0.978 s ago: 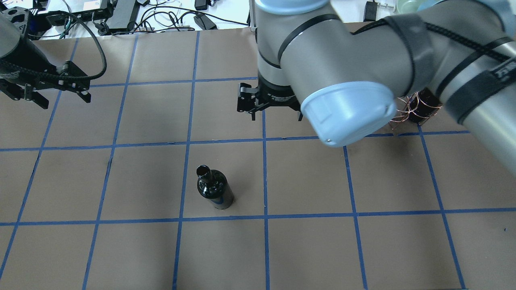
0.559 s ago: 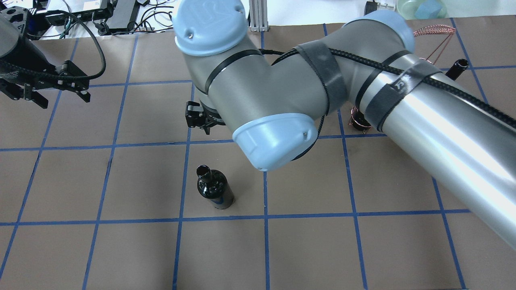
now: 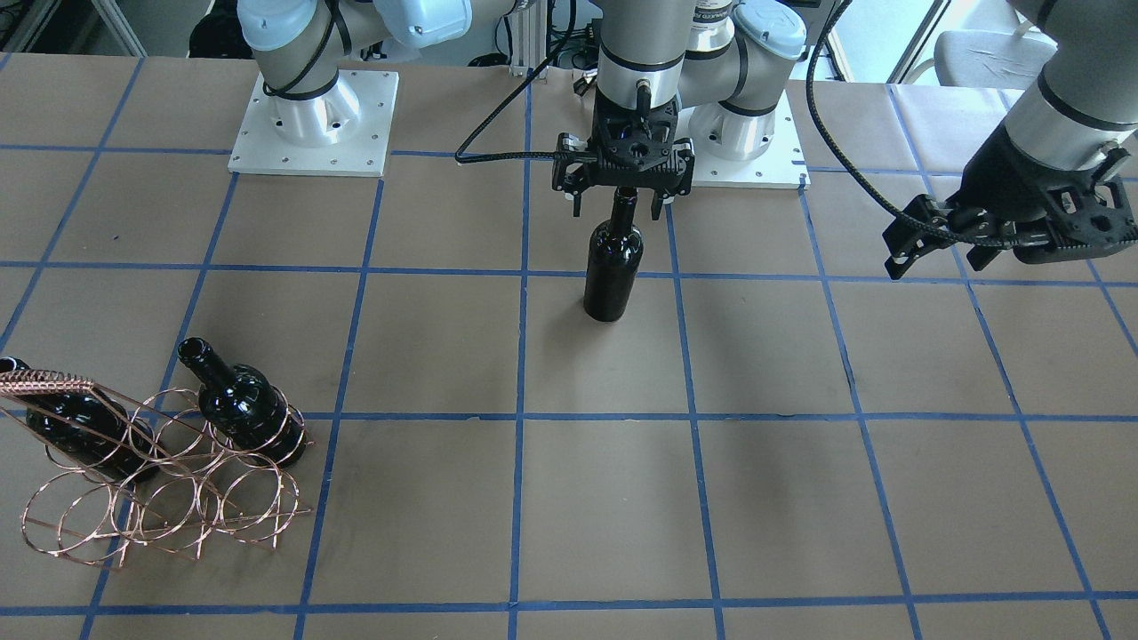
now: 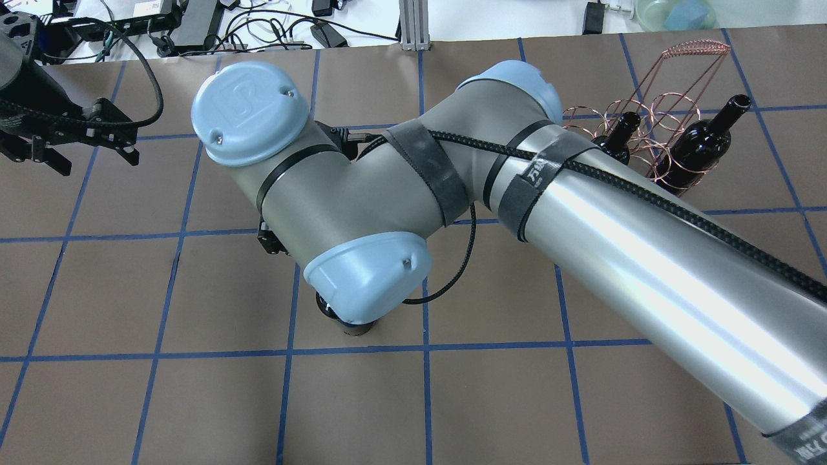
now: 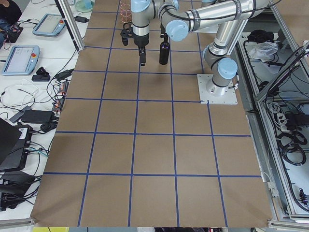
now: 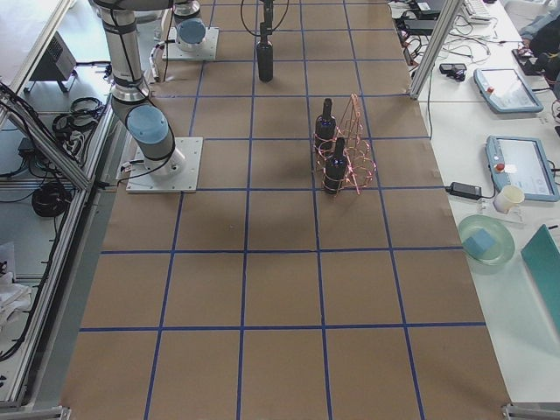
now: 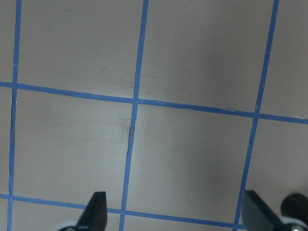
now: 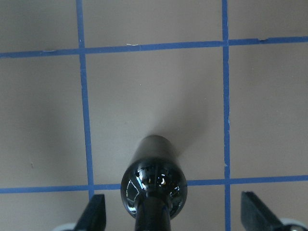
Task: Place wine into wine basket
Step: 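Lower the right gripper around the bottle neck and close it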
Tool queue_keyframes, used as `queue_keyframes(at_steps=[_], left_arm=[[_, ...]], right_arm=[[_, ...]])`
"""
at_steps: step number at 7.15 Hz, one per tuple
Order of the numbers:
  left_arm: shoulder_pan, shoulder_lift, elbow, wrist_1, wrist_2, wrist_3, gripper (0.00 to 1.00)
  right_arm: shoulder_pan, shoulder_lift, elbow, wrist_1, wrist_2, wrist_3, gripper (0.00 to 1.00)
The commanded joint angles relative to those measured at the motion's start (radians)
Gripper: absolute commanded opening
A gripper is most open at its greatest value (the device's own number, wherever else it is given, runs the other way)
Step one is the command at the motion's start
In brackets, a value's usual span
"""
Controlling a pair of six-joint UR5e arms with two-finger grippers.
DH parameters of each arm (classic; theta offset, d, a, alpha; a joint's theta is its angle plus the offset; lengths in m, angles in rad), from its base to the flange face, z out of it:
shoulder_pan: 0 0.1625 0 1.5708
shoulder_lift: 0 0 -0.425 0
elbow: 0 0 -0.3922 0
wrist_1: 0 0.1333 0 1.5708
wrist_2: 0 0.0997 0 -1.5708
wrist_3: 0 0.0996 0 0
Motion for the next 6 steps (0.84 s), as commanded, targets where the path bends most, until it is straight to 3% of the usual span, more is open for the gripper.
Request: queue_keyframes(at_steps=[1, 2, 3, 6], left_arm=[[0.003, 0.000, -0.001, -0.001, -0.001, -0.001, 1.00], [0.001, 0.000, -0.002, -0.001, -0.003, -0.001, 1.00], [0.001, -0.003, -0.002, -0.001, -0.001, -0.001, 1.00], [0.001, -0.004, -0.004, 0.000, -0.004, -0.004, 1.00]], right_arm=[[0.006, 0.004, 0.030, -0.007, 0.006, -0.002, 1.00], [0.006, 0.005, 0.030, -0.010, 0.007, 0.000, 0.98], [0.006, 0.007, 0.032, -0.012, 0.010, -0.002, 0.89], [0.006, 0.005, 0.030, -0.015, 0.066, 0.000, 0.75]])
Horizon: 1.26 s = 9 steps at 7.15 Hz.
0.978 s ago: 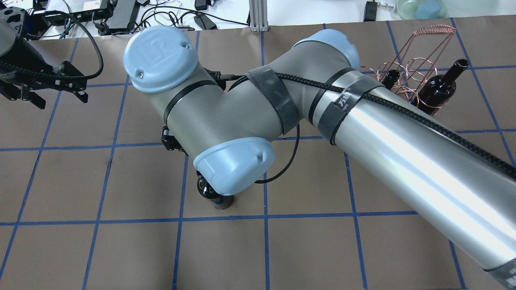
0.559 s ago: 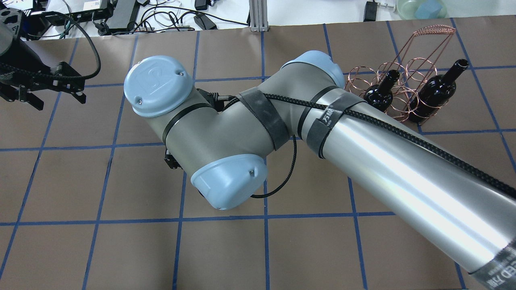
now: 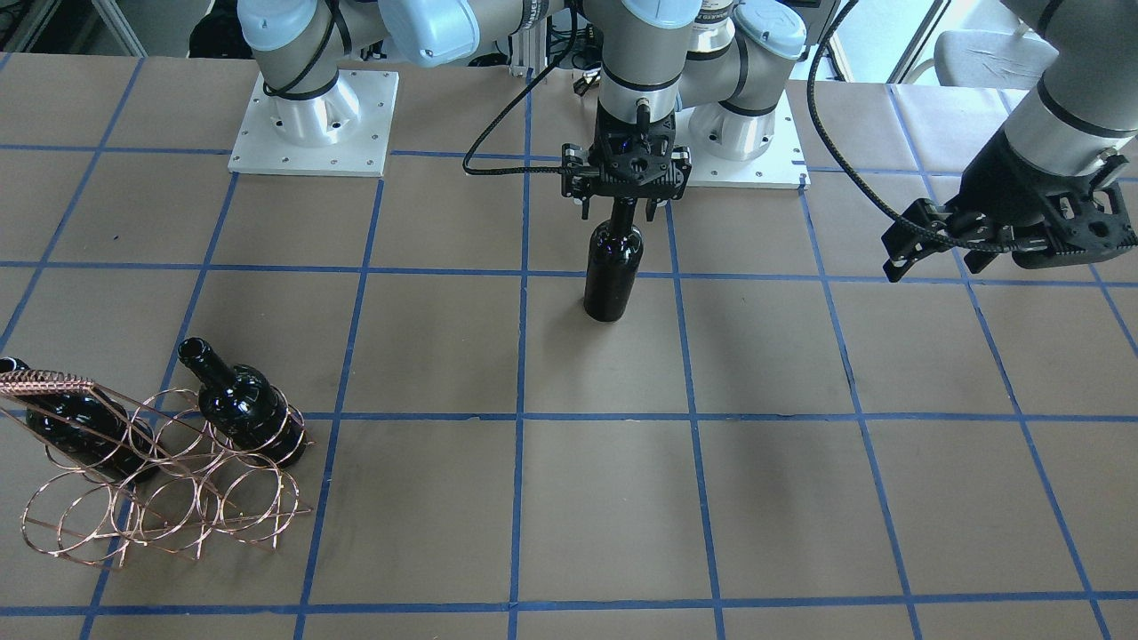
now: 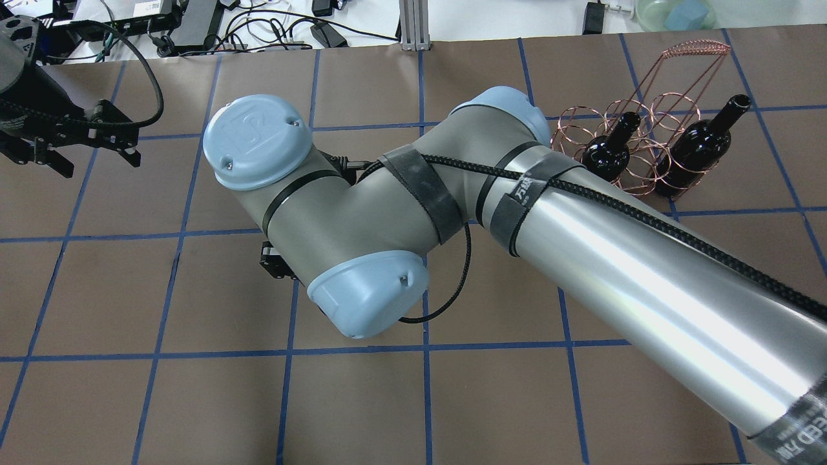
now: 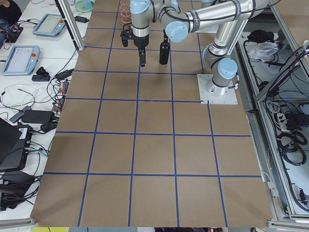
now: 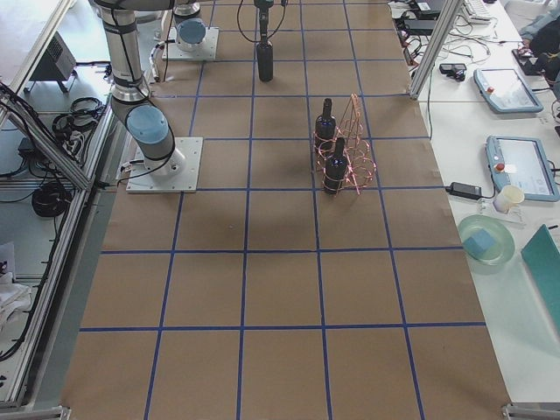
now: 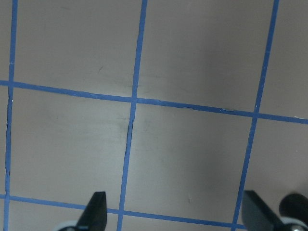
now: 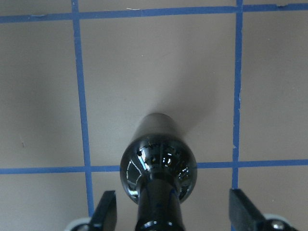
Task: Place wine into wine basket
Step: 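Lower the right gripper around the bottle neck and close it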
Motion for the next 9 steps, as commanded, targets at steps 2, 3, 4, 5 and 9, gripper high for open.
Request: queue_keyframes(at_steps=[2, 3, 4, 5, 9], left_arm=[[0.000, 0.006, -0.002, -0.002, 0.008, -0.019, 1.00], [0.000, 0.003, -0.002, -0.005, 0.011, -0.016, 1.00], [0.000, 0.003, -0.006, -0.004, 0.011, -0.010, 1.00], [0.000, 0.009, -0.006, -0.005, 0.011, -0.004, 1.00], [-0.007, 0.007, -0.006, -0.005, 0.005, -0.004, 1.00]], right_arm=[[-0.002, 0.000, 0.000, 0.001, 0.010, -0.001, 0.70], [0.000, 0.000, 0.001, -0.002, 0.010, -0.001, 0.62], [0.000, 0.001, 0.001, -0.002, 0.011, -0.001, 0.52], [-0.002, 0.001, 0.001, 0.001, 0.014, -0.001, 0.40], [-0.017, -0.015, -0.011, -0.002, 0.045, -0.015, 0.00]])
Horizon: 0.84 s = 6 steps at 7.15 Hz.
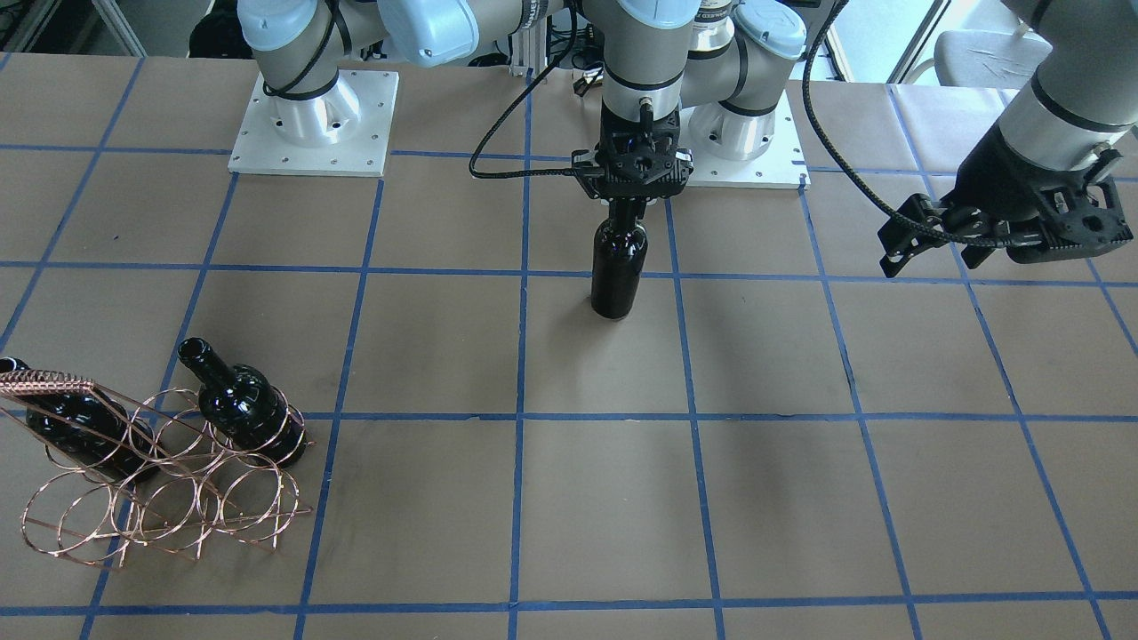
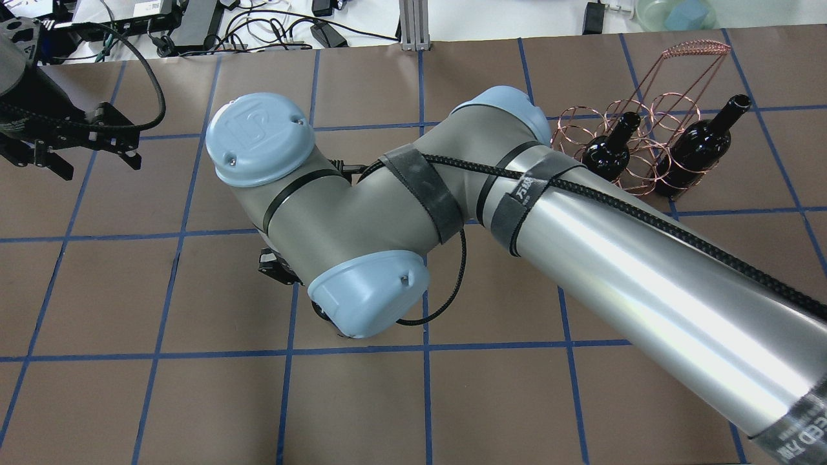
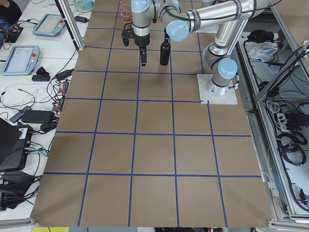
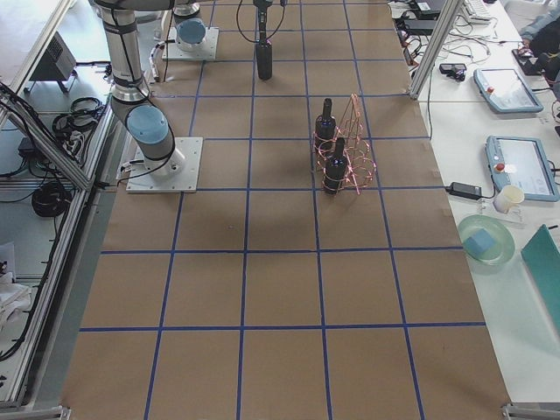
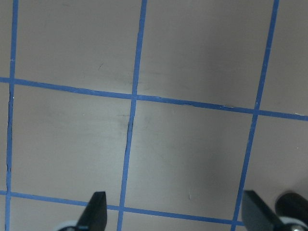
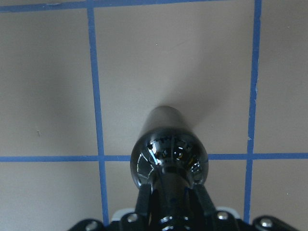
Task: Place wine into wine basket
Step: 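Lift the bottle with the right gripper and carry it toward the rack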
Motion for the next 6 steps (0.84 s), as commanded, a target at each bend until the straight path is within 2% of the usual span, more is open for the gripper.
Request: queue_keyframes(at_steps=[1, 2, 4, 6], left_arm=[[-0.002, -0.004, -0.002, -0.005, -0.002, 0.000, 1.00], [-0.002, 0.001, -0.003, -0.006, 0.001, 0.002, 1.00], [-0.033, 0.006, -0.003, -0.005, -0.008, -0.012, 1.00], [-0.115, 0.028, -0.003, -0.005, -0.008, -0.018, 1.00]], right_arm=[[-0.032, -0.052, -0.008, 0.008, -0.013, -0.005, 0.00], [-0.074, -0.108, -0.008, 0.058, -0.019, -0.019, 0.00], [-0.246, -0.267, -0.006, 0.271, -0.023, -0.161, 0.00], [-0.465, -0.389, -0.011, 0.416, -0.058, -0.443, 0.00]])
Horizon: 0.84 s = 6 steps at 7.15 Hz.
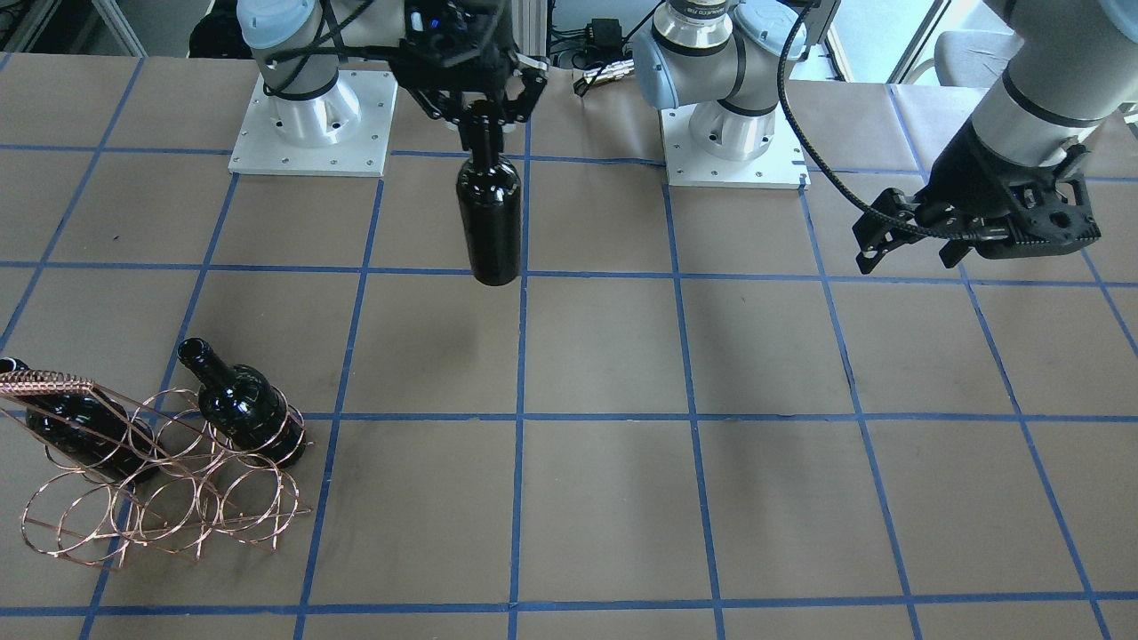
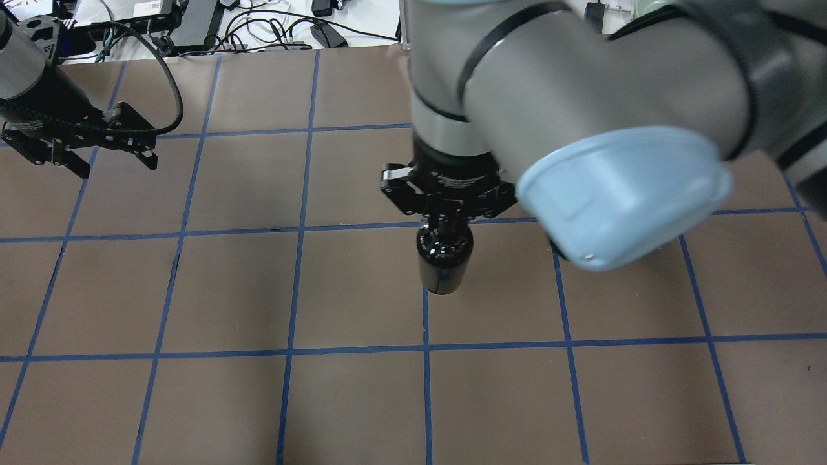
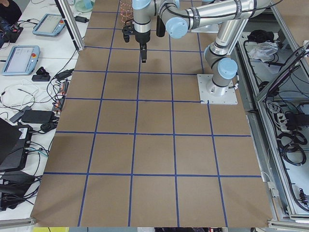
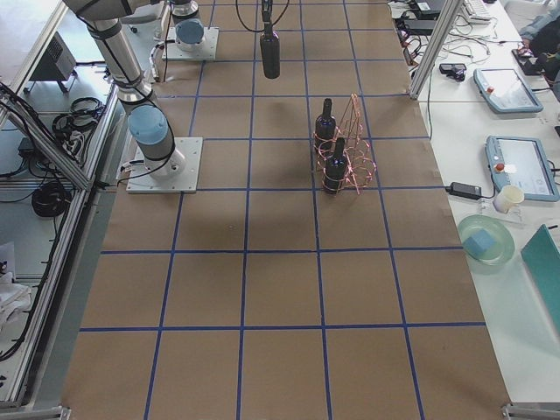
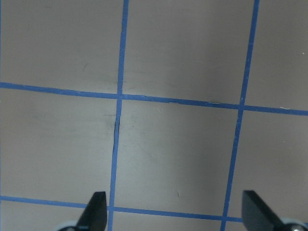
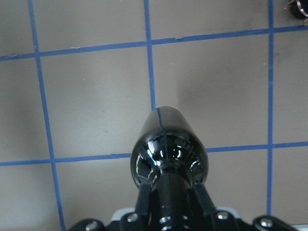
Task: Place wine into wine basket
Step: 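Lift the bottle with the right gripper and carry it toward the rack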
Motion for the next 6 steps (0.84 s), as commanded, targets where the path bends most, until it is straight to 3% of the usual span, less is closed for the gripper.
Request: queue_keyframes(at_steps=[1, 4, 6], left_arm=[[-0.102, 0.027, 0.000, 0.000, 0.000, -0.045, 1.00], [-0.205, 0.046, -0.023, -0.001, 0.001, -0.143, 1.00], [-0.215, 0.058, -0.044, -0.004, 0.003, -0.142, 1.00]], right_arm=[[-0.248, -0.106, -0.003, 0.128, -0.027, -0.308, 0.00], [-0.494, -0.126, -0.052, 0.189, -0.046, -0.690, 0.00], [-0.667, -0.120, -0.065, 0.190, -0.064, -0.943, 0.00]])
